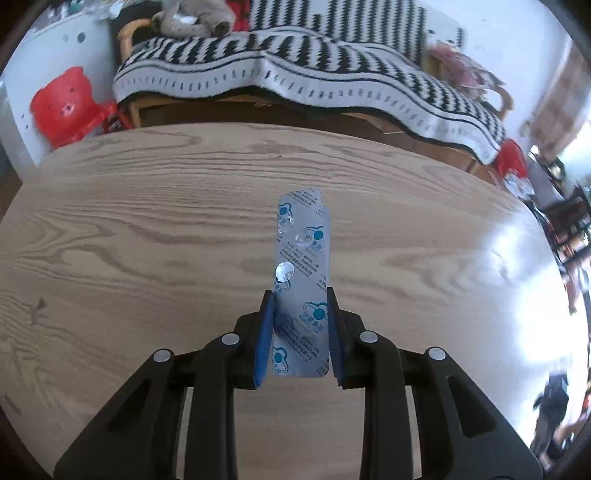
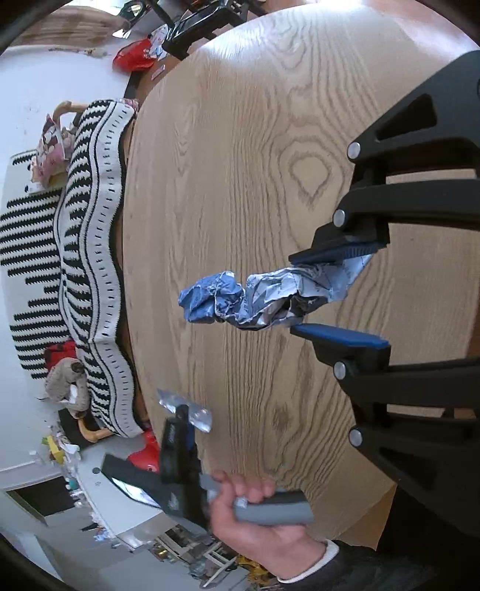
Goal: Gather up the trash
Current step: 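Carry the foil wrapper and blister pack over the black bin and open both tools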
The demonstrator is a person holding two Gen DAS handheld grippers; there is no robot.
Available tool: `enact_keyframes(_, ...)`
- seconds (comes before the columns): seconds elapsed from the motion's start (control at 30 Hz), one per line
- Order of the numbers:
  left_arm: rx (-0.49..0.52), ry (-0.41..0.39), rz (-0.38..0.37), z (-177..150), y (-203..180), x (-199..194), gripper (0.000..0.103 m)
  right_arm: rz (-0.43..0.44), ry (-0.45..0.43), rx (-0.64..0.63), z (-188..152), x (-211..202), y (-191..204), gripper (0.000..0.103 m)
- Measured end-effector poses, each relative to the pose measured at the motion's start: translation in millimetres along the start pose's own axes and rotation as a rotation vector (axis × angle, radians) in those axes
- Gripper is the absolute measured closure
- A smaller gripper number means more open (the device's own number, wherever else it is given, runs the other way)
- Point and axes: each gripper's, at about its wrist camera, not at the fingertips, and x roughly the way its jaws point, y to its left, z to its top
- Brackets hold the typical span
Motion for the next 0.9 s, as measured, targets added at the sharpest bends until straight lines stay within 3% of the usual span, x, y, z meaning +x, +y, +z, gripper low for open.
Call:
enact_keyframes(0.23, 0.091, -0.037, -0.117, -46, -19, -65, 0.077, -0.045, -0.051, 0.052, -23, -46, -15, 0.071)
enact_keyframes(0.47, 0.291, -0.047, -0.232, -123, -78, -110, 0.077, -0.125, -0.076, 0.143, -69, -96, -58, 0.070)
enact_keyframes(0.9, 0.626, 0.027, -0.439, -236, -221, -127, 0.077, -0.270, -0.068, 0.358, -166, -166, -152, 0.070)
